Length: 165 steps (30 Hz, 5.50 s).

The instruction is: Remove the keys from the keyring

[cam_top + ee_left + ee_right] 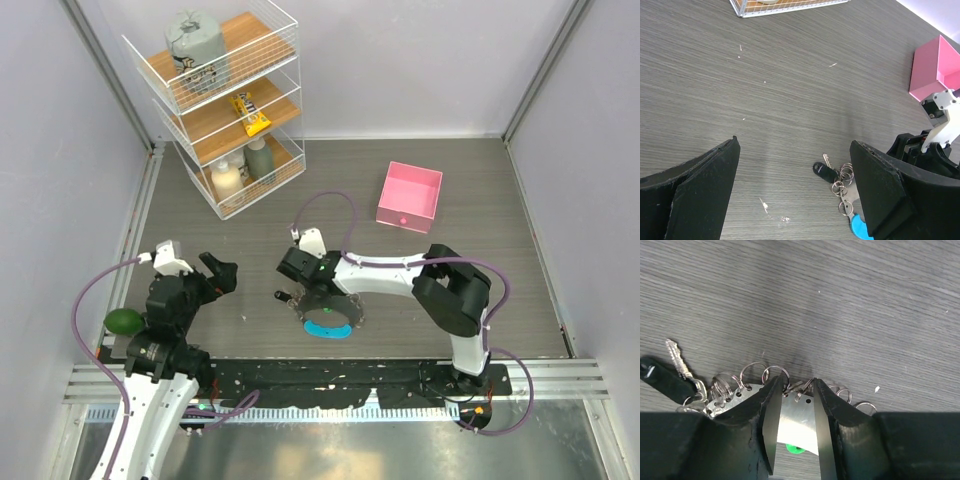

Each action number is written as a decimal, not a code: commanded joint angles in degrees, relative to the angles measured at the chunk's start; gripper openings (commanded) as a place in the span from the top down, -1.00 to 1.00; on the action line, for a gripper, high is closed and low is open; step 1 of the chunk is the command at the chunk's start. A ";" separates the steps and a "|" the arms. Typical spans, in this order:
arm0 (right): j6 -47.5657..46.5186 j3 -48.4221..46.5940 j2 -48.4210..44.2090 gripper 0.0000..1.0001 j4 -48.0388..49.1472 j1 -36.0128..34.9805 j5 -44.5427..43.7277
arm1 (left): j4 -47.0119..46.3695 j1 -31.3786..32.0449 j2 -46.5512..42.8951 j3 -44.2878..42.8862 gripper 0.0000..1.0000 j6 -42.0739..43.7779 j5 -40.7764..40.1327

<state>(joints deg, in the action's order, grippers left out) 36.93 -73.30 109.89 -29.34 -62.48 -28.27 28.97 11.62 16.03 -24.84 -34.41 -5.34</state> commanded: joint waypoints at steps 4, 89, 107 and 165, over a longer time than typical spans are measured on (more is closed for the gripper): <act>3.76 2.89 -0.90 0.69 0.95 0.69 -1.18 | -2.87 -0.10 -0.13 0.23 -0.98 -0.66 -0.02; -16.10 2.46 -39.84 0.90 7.02 13.61 22.65 | -62.37 32.59 45.84 2.25 -0.46 41.18 23.45; -16.71 6.50 -40.54 0.90 5.44 15.11 17.64 | -40.15 32.59 26.43 3.13 0.94 36.44 24.60; -37.37 36.47 -61.11 0.90 52.28 16.42 65.53 | -49.71 37.34 22.19 4.80 -0.39 36.43 33.03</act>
<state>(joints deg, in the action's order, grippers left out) -1.39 -33.89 49.23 16.75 -46.28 34.30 -13.43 49.06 36.58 -19.99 -1.23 24.77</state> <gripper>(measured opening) 0.073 0.694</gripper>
